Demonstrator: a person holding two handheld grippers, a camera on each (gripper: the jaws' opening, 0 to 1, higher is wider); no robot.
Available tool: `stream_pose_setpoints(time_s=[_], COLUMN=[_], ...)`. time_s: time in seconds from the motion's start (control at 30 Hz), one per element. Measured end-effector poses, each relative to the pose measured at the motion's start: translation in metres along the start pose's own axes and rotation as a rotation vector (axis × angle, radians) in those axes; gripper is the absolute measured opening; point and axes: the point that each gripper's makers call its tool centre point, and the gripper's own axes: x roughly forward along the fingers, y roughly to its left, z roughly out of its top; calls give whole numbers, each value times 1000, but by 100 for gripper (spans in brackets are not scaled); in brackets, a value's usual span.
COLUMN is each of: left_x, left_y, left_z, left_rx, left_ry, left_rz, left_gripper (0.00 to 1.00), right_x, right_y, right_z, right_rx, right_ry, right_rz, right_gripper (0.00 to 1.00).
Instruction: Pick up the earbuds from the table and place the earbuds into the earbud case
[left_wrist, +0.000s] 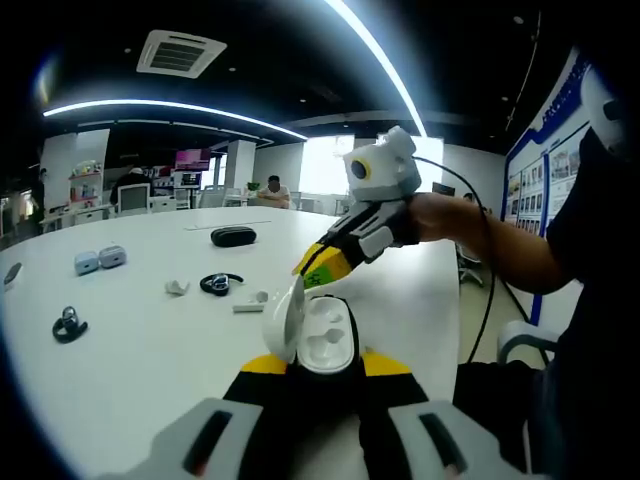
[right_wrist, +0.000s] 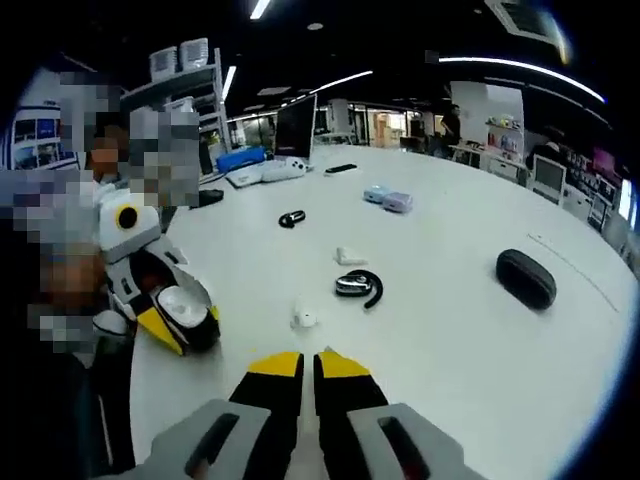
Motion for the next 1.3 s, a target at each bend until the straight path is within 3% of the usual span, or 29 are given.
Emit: stream_pose_setpoints(time_s=[0.1, 0.2, 0.33, 0.5, 0.67, 0.77, 0.9, 1.3], left_x=[0, 0, 0, 0, 0, 0, 0, 1], left_y=[0, 0, 1, 1, 1, 1, 0, 0], left_z=[0, 0, 0, 0, 0, 0, 0, 0], left_rx=[0, 0, -2, -5, -4, -4, -6, -6], left_ry=[0, 0, 0, -1, -1, -1, -1, -1], left_rz=[1, 2, 1, -2, -2, -1, -2, -2], left_gripper=[25, 25, 25, 25, 25, 25, 25, 25], right_x=[10, 20, 30, 34, 41, 43, 43, 37], right_y=[0, 6, 10, -3, 2, 4, 0, 9], right_z=[6, 5, 14, 17, 12, 8, 7, 2], right_rx=[-115, -180, -272, -352, -410, -412, -402, -421], right_ry=[-1, 32, 23, 100, 157, 175, 180, 187], right_rz=[-58, -48, 12, 63, 171, 229, 246, 232], right_gripper=[16, 16, 17, 22, 26, 25, 24, 18])
